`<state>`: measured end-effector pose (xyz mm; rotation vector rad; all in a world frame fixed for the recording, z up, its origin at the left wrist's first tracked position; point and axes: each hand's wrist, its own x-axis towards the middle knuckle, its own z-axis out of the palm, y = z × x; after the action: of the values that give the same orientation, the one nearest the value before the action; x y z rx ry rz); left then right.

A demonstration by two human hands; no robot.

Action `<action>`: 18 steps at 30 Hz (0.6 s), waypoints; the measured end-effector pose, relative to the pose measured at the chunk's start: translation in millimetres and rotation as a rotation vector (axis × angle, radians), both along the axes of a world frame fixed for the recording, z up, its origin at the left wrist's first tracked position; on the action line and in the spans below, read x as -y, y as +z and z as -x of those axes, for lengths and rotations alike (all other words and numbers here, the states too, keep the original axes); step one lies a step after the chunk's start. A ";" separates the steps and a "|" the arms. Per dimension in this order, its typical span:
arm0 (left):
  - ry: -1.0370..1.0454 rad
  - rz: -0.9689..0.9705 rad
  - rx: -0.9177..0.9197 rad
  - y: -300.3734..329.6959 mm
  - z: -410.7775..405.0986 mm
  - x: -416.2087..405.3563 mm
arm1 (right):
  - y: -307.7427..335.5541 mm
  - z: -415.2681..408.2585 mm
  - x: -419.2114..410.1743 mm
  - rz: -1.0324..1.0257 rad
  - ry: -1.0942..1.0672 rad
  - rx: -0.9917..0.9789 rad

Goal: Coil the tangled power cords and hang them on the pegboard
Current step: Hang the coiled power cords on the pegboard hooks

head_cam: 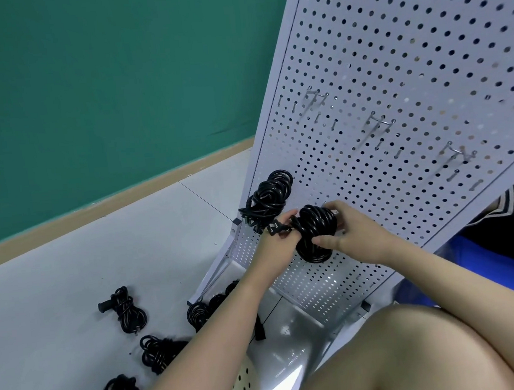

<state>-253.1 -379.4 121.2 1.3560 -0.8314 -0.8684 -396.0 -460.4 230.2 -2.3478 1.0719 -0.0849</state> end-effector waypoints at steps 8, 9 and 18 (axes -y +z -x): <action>-0.001 -0.006 -0.059 0.1 1.2 -13.6 | 5.3 1.2 -2.2 0.019 -0.015 -0.032; -0.004 -0.004 -0.058 -1.1 0.8 -15.3 | 5.1 1.1 -2.2 0.023 -0.016 -0.039; 0.003 0.000 -0.102 -10.6 -0.7 -36.1 | 9.7 -1.2 -7.4 0.011 -0.017 -0.015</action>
<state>-252.4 -343.3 110.6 1.3016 -0.7502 -0.9270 -394.8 -453.0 239.9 -2.3530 1.1020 -0.0800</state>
